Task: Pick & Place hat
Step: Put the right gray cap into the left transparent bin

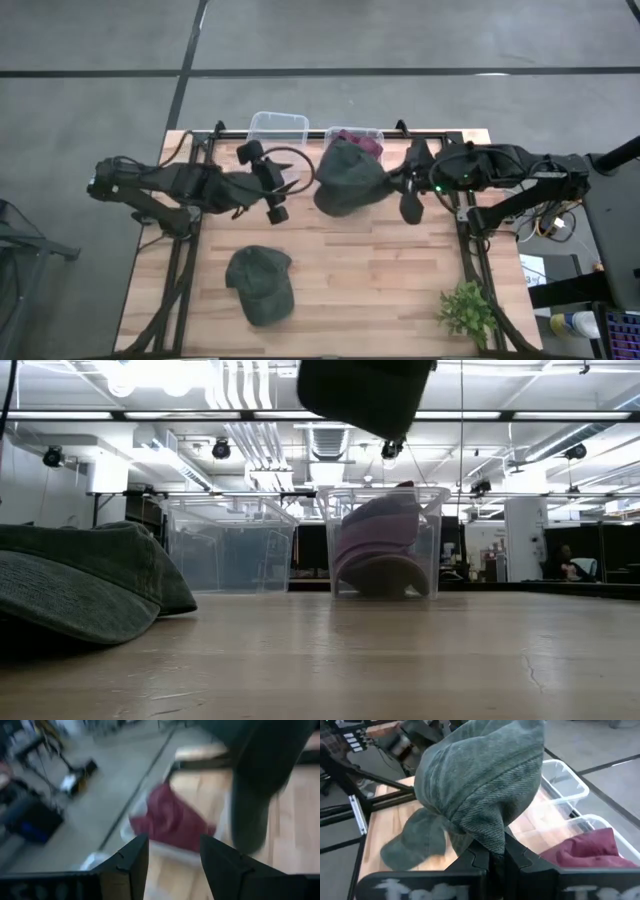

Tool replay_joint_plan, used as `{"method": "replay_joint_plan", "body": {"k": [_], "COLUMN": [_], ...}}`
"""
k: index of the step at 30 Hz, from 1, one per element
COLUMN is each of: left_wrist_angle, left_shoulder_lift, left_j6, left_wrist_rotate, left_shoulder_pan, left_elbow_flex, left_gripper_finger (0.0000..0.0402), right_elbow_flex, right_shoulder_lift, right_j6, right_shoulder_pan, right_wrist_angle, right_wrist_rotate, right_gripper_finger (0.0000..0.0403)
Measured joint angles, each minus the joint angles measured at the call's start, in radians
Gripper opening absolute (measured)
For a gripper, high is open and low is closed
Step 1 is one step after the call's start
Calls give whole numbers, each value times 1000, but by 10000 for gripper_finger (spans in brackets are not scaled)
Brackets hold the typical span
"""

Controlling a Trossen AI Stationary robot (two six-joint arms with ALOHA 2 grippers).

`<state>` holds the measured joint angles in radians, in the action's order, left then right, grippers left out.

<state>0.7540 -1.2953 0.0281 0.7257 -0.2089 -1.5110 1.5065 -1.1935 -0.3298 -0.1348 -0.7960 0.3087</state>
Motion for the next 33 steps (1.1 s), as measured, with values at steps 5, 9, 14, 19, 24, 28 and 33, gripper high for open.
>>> {"method": "replay_joint_plan", "body": {"k": [5, 9, 14, 19, 24, 28, 33], "left_wrist_angle": [-119, -156, -154, -151, -150, -151, -145], "left_shoulder_lift": [0, 2, 2, 2, 3, 5, 5], "left_j6": [-162, -219, -226, -220, -218, -210, -204], "left_wrist_rotate": [8, 13, 11, 10, 10, 10, 10], "left_shoulder_pan": [0, 1, 1, -11, -32, -48, -70], "left_elbow_flex": [-56, -89, -97, -97, -106, -116, -144], "left_gripper_finger": [168, 168, 168, 168, 168, 168, 168], "right_elbow_flex": [10, 33, 120, 239, 377, 485, 608], "right_shoulder_lift": [-49, -105, -187, -265, -353, -436, -535], "right_j6": [35, 85, 151, 228, 275, 315, 365], "right_shoulder_pan": [42, 68, 84, 98, 125, 150, 186], "right_wrist_angle": [31, 81, 91, 69, -13, -61, -121], "right_wrist_rotate": [-49, -106, -130, -130, -127, -126, -127], "right_gripper_finger": [11, 11, 11, 11, 11, 11, 11]}}
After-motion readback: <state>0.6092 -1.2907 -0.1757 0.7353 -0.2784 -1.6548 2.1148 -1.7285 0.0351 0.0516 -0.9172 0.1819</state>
